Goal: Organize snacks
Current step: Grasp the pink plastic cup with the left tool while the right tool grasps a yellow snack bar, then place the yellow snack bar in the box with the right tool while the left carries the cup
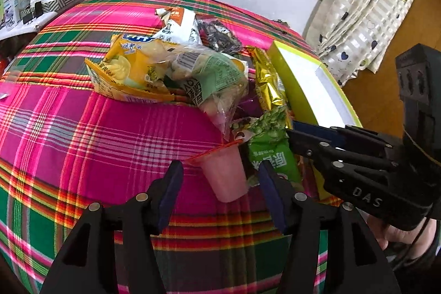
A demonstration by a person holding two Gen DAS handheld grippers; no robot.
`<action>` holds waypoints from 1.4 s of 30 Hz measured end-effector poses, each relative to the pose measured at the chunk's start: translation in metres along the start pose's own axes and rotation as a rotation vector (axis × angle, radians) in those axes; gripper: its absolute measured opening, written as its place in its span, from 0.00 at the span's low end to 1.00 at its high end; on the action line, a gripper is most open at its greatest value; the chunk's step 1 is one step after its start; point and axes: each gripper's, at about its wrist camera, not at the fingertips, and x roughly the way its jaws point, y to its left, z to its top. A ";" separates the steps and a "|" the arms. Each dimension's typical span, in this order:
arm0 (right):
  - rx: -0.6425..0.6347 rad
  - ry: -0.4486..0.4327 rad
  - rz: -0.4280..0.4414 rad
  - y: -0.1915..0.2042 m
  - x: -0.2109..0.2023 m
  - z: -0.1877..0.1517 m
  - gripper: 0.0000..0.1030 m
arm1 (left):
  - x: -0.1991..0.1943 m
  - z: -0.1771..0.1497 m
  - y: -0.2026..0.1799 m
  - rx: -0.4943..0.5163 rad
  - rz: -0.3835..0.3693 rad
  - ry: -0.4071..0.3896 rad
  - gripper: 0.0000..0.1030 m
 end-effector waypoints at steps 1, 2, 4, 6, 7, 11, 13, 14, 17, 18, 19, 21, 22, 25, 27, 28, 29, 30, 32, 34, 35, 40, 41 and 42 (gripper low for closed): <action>0.007 -0.007 0.004 -0.001 -0.001 0.000 0.19 | 0.000 -0.001 0.001 -0.001 -0.001 -0.002 0.56; 0.014 -0.013 0.006 -0.002 -0.003 -0.001 0.19 | 0.001 -0.001 0.001 -0.003 -0.001 -0.002 0.56; 0.024 -0.029 0.012 -0.005 -0.008 -0.001 0.19 | 0.000 -0.001 0.002 -0.007 0.002 -0.007 0.51; 0.033 -0.049 0.018 -0.006 -0.014 -0.001 0.19 | 0.001 -0.002 0.003 -0.013 0.008 -0.006 0.43; 0.034 -0.060 0.022 -0.006 -0.018 0.000 0.19 | 0.001 -0.003 0.003 -0.015 0.008 -0.006 0.42; 0.045 -0.110 0.028 -0.008 -0.036 0.001 0.19 | 0.002 -0.004 0.002 -0.014 0.010 -0.005 0.40; 0.055 -0.130 0.028 -0.010 -0.046 0.002 0.19 | 0.006 -0.005 0.001 -0.015 0.006 0.010 0.40; 0.063 -0.141 0.024 -0.013 -0.051 0.001 0.19 | 0.007 -0.005 0.001 -0.016 0.007 0.014 0.40; 0.091 -0.165 0.006 -0.023 -0.065 -0.002 0.19 | 0.008 -0.004 -0.001 -0.010 0.017 0.004 0.39; 0.104 -0.171 -0.002 -0.028 -0.069 -0.004 0.19 | 0.007 -0.004 -0.001 -0.012 0.019 0.002 0.35; 0.118 -0.176 -0.011 -0.033 -0.073 -0.006 0.19 | 0.006 -0.004 -0.001 -0.010 0.023 -0.002 0.34; 0.159 -0.177 -0.029 -0.047 -0.079 -0.012 0.19 | 0.004 -0.004 -0.001 -0.005 0.031 -0.012 0.31; 0.177 -0.173 -0.036 -0.053 -0.080 -0.015 0.19 | 0.003 -0.004 -0.001 -0.004 0.031 -0.018 0.30; 0.255 -0.147 -0.040 -0.073 -0.077 -0.024 0.19 | -0.001 -0.005 -0.001 0.000 0.032 -0.034 0.30; 0.303 -0.125 -0.023 -0.083 -0.071 -0.029 0.19 | -0.004 -0.005 -0.002 0.004 0.031 -0.044 0.30; 0.324 -0.110 -0.010 -0.086 -0.067 -0.032 0.19 | -0.006 -0.005 -0.002 0.006 0.032 -0.050 0.30; 0.345 -0.097 0.008 -0.089 -0.064 -0.033 0.19 | -0.009 -0.005 -0.003 0.009 0.032 -0.057 0.30; 0.371 -0.085 0.033 -0.092 -0.059 -0.036 0.19 | -0.011 -0.004 -0.003 0.010 0.033 -0.062 0.30; 0.416 -0.062 0.069 -0.096 -0.052 -0.040 0.19 | -0.016 -0.003 -0.004 0.014 0.035 -0.075 0.30; 0.457 -0.038 0.105 -0.099 -0.044 -0.043 0.19 | -0.022 -0.002 -0.005 0.017 0.038 -0.090 0.30; 0.473 -0.024 0.123 -0.100 -0.042 -0.044 0.19 | -0.025 -0.001 -0.005 0.019 0.042 -0.099 0.30; 0.491 0.013 0.185 -0.097 -0.038 -0.048 0.21 | -0.033 0.003 -0.008 0.028 0.044 -0.122 0.30; 0.483 0.005 0.186 -0.095 -0.040 -0.048 0.21 | -0.033 0.003 -0.009 0.030 0.043 -0.124 0.30; 0.475 -0.003 0.187 -0.094 -0.042 -0.048 0.21 | -0.034 0.004 -0.011 0.034 0.039 -0.126 0.30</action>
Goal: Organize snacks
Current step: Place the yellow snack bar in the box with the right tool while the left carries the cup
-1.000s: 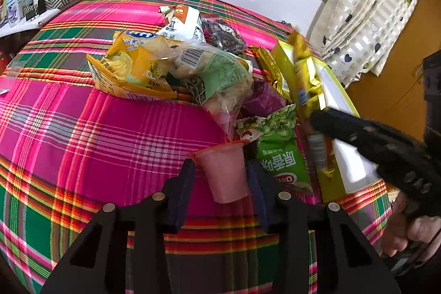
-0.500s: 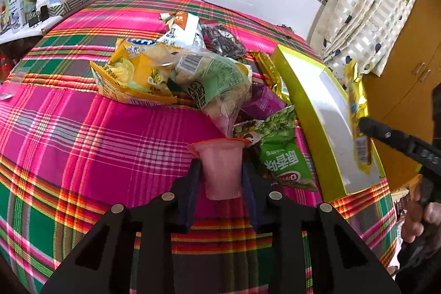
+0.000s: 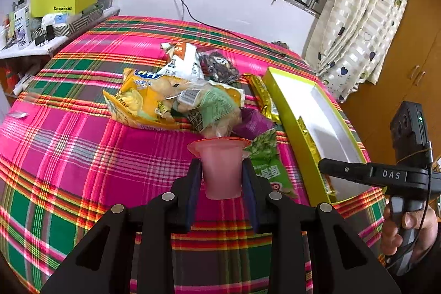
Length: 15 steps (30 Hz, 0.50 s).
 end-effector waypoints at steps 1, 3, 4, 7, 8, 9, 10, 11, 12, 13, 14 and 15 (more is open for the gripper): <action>-0.007 -0.007 0.001 0.001 -0.001 -0.001 0.21 | -0.001 0.001 -0.002 0.005 -0.002 -0.002 0.30; -0.025 -0.007 -0.001 0.003 0.000 -0.003 0.21 | -0.002 0.001 -0.005 0.013 -0.007 -0.007 0.30; -0.038 0.001 -0.004 0.004 0.001 -0.003 0.21 | -0.003 0.002 -0.007 0.016 -0.009 -0.008 0.30; -0.056 0.004 0.006 0.007 0.000 -0.005 0.21 | -0.004 0.004 -0.014 0.031 -0.017 -0.012 0.30; -0.061 -0.010 0.006 0.008 -0.004 -0.006 0.21 | -0.005 0.005 -0.017 0.037 -0.020 -0.013 0.30; -0.067 -0.021 0.004 0.008 -0.007 -0.006 0.21 | -0.005 0.006 -0.020 0.042 -0.026 -0.013 0.30; -0.074 -0.031 -0.002 0.009 -0.011 -0.006 0.21 | -0.005 0.007 -0.023 0.049 -0.031 -0.013 0.30; -0.084 -0.047 -0.015 0.009 -0.017 -0.008 0.21 | -0.005 0.008 -0.026 0.055 -0.033 -0.014 0.30; -0.088 -0.057 -0.027 0.009 -0.021 -0.009 0.22 | -0.004 0.010 -0.031 0.068 -0.039 -0.013 0.30; -0.092 -0.070 -0.043 0.009 -0.026 -0.011 0.23 | -0.003 0.010 -0.035 0.075 -0.044 -0.012 0.30; -0.092 -0.084 -0.057 0.007 -0.031 -0.013 0.23 | -0.002 0.011 -0.039 0.084 -0.053 -0.009 0.30; -0.092 -0.096 -0.072 0.004 -0.036 -0.014 0.24 | 0.000 0.012 -0.046 0.097 -0.064 -0.003 0.30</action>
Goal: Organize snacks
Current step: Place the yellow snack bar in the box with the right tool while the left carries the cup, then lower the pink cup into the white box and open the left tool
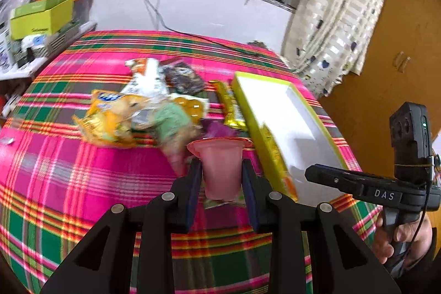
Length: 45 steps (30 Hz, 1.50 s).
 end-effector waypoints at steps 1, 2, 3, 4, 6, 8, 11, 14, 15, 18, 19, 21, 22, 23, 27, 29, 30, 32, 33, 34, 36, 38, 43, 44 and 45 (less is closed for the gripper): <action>0.000 -0.012 -0.016 -0.003 -0.005 -0.002 0.25 | 0.001 0.001 -0.004 0.008 -0.005 0.003 0.30; 0.001 -0.027 -0.038 -0.008 -0.013 -0.004 0.25 | 0.003 0.003 -0.010 0.022 -0.012 0.006 0.30; 0.004 -0.036 -0.049 -0.011 -0.017 -0.005 0.25 | 0.006 0.004 -0.017 0.036 -0.024 0.013 0.30; 0.009 -0.047 -0.063 -0.015 -0.023 -0.006 0.25 | 0.009 0.005 -0.022 0.046 -0.035 0.018 0.30; 0.020 -0.073 -0.087 -0.024 -0.035 -0.009 0.25 | 0.015 0.007 -0.035 0.075 -0.054 0.030 0.30; 0.029 -0.097 -0.108 -0.032 -0.046 -0.010 0.25 | 0.023 0.009 -0.051 0.107 -0.085 0.046 0.30; 0.045 -0.123 -0.125 -0.044 -0.059 -0.011 0.26 | 0.036 0.010 -0.071 0.140 -0.118 0.077 0.30; 0.060 -0.136 -0.135 -0.052 -0.067 -0.012 0.26 | 0.054 0.009 -0.092 0.164 -0.154 0.124 0.30; 0.064 -0.138 -0.138 -0.055 -0.069 -0.013 0.26 | 0.060 0.008 -0.099 0.176 -0.163 0.138 0.30; 0.077 -0.140 -0.143 -0.064 -0.073 -0.014 0.26 | 0.075 0.005 -0.115 0.191 -0.195 0.182 0.30; 0.081 -0.140 -0.144 -0.067 -0.074 -0.014 0.26 | 0.078 0.004 -0.119 0.197 -0.200 0.193 0.30; 0.091 -0.142 -0.146 -0.074 -0.076 -0.015 0.26 | 0.087 0.002 -0.129 0.210 -0.209 0.213 0.30; 0.094 -0.142 -0.147 -0.075 -0.077 -0.015 0.26 | 0.092 0.001 -0.133 0.210 -0.217 0.230 0.30; 0.097 -0.142 -0.148 -0.077 -0.077 -0.015 0.26 | 0.096 0.001 -0.135 0.210 -0.222 0.239 0.30; 0.107 -0.146 -0.151 -0.084 -0.080 -0.014 0.26 | 0.111 0.000 -0.145 0.202 -0.231 0.274 0.30; 0.110 -0.148 -0.153 -0.087 -0.082 -0.015 0.26 | 0.116 -0.001 -0.150 0.195 -0.251 0.301 0.30; 0.113 -0.148 -0.153 -0.088 -0.082 -0.015 0.26 | 0.117 -0.001 -0.151 0.193 -0.259 0.309 0.30; 0.115 -0.150 -0.152 -0.089 -0.082 -0.016 0.26 | 0.117 -0.002 -0.152 0.183 -0.290 0.327 0.30; 0.114 -0.150 -0.150 -0.089 -0.082 -0.016 0.26 | 0.115 -0.003 -0.152 0.180 -0.306 0.333 0.30; 0.113 -0.151 -0.148 -0.088 -0.083 -0.016 0.26 | 0.113 -0.003 -0.152 0.176 -0.319 0.332 0.31; 0.112 -0.155 -0.144 -0.087 -0.084 -0.016 0.26 | 0.106 -0.003 -0.151 0.174 -0.339 0.317 0.31; 0.109 -0.161 -0.139 -0.085 -0.085 -0.016 0.26 | 0.102 -0.002 -0.150 0.176 -0.359 0.309 0.31; 0.103 -0.168 -0.141 -0.079 -0.089 -0.019 0.26 | 0.104 -0.004 -0.150 0.174 -0.388 0.319 0.31; 0.101 -0.168 -0.145 -0.079 -0.090 -0.019 0.26 | 0.104 -0.004 -0.150 0.178 -0.389 0.317 0.31; 0.102 -0.168 -0.150 -0.078 -0.091 -0.019 0.26 | 0.103 -0.004 -0.150 0.183 -0.393 0.315 0.31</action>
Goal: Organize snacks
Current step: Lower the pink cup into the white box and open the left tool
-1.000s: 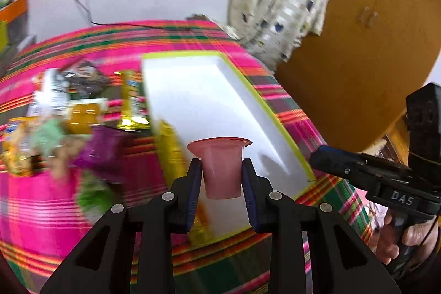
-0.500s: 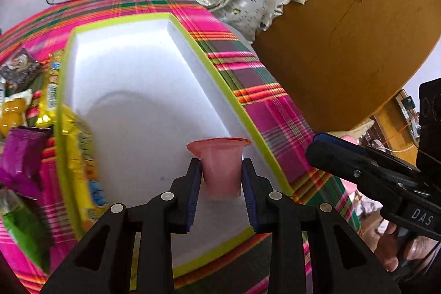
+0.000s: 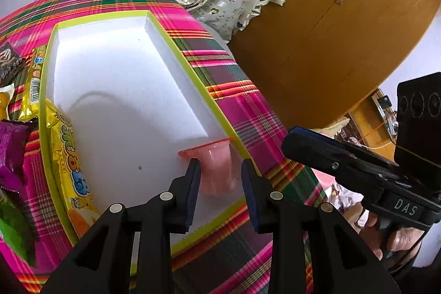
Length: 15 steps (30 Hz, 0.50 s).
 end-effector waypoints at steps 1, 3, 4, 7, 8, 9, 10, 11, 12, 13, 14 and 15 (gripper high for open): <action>-0.001 -0.001 -0.004 0.001 -0.001 0.000 0.26 | 0.000 -0.001 0.000 0.001 -0.003 0.000 0.31; -0.007 -0.005 -0.007 0.004 -0.003 -0.001 0.26 | -0.003 -0.003 -0.002 0.012 0.019 -0.009 0.31; -0.013 -0.008 -0.007 0.006 -0.004 -0.001 0.26 | -0.006 -0.004 -0.003 0.020 0.030 -0.018 0.31; -0.028 -0.012 -0.010 0.013 -0.005 -0.001 0.26 | -0.019 -0.008 -0.006 0.040 0.066 -0.051 0.31; -0.036 -0.011 -0.011 0.017 -0.005 -0.002 0.26 | -0.026 -0.010 -0.007 0.045 0.092 -0.070 0.31; -0.042 -0.010 -0.011 0.019 -0.005 -0.002 0.26 | -0.030 -0.011 -0.006 0.045 0.106 -0.083 0.31; -0.050 -0.009 -0.011 0.023 -0.005 -0.002 0.26 | -0.034 -0.012 -0.006 0.044 0.120 -0.095 0.31; -0.061 -0.009 -0.009 0.027 -0.004 -0.002 0.26 | -0.041 -0.013 -0.005 0.043 0.144 -0.111 0.31; -0.071 -0.009 -0.008 0.030 -0.004 -0.002 0.28 | -0.047 -0.015 -0.003 0.042 0.179 -0.130 0.31; -0.082 -0.008 -0.005 0.035 -0.003 -0.003 0.30 | -0.052 -0.017 -0.001 0.040 0.199 -0.145 0.31; -0.095 -0.003 0.000 0.040 -0.002 -0.003 0.32 | -0.058 -0.018 0.001 0.035 0.216 -0.161 0.31; -0.104 0.000 0.004 0.044 0.000 -0.003 0.35 | -0.065 -0.020 0.004 0.027 0.238 -0.175 0.31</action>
